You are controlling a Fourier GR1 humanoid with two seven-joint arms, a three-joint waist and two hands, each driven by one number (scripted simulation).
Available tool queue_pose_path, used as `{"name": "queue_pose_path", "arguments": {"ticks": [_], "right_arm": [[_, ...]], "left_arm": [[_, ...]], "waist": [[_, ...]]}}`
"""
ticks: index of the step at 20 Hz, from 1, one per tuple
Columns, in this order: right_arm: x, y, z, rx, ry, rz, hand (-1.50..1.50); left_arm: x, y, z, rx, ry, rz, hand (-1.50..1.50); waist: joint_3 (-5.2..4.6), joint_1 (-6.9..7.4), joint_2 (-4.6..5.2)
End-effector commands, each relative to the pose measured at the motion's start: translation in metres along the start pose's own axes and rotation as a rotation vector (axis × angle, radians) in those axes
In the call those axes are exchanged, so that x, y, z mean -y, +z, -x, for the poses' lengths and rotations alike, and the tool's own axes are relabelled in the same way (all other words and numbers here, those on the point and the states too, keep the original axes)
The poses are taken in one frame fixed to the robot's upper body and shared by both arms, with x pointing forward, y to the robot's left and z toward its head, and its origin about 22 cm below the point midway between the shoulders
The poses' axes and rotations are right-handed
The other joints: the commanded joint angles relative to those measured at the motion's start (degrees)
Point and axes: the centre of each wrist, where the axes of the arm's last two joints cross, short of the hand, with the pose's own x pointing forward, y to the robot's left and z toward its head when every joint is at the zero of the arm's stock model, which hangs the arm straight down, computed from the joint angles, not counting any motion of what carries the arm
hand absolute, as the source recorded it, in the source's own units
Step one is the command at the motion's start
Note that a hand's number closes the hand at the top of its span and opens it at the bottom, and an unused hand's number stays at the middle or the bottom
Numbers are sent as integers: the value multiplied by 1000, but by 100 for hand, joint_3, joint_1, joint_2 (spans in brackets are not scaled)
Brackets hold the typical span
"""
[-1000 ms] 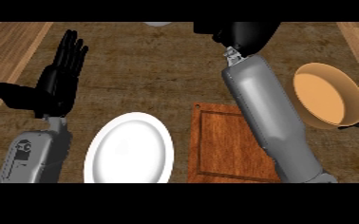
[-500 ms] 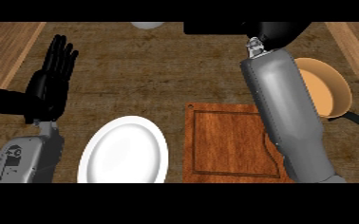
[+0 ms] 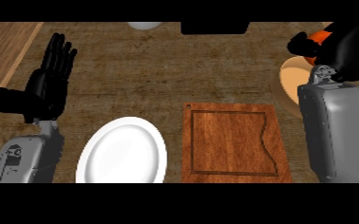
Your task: Pick the squash from the cutting board and place it in the pot
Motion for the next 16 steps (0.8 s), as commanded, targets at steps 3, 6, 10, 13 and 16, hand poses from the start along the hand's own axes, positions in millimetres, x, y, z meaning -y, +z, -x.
{"name": "queue_pose_path", "arguments": {"ticks": [3, 6, 10, 13, 16], "right_arm": [[-2, -27, 46, -34, -20, -28, 150], [-22, -49, 82, -24, 17, -21, 150], [-41, -62, 100, -40, 20, -32, 150], [-68, -57, 108, -72, 71, -126, 150], [-74, -68, 115, -173, -74, -239, 150]], "left_arm": [[-6, 2, 16, -11, 6, 20, 0], [5, 7, -3, 19, -6, 10, 0], [5, -5, -5, 5, 10, 24, 0], [10, 4, 12, -5, 15, 29, 0], [6, -1, 0, 10, 9, 22, 0]], "waist": [[-1, 71, 24], [2, 93, 24], [2, 97, 33], [0, 106, 40], [6, 123, 48]]}}
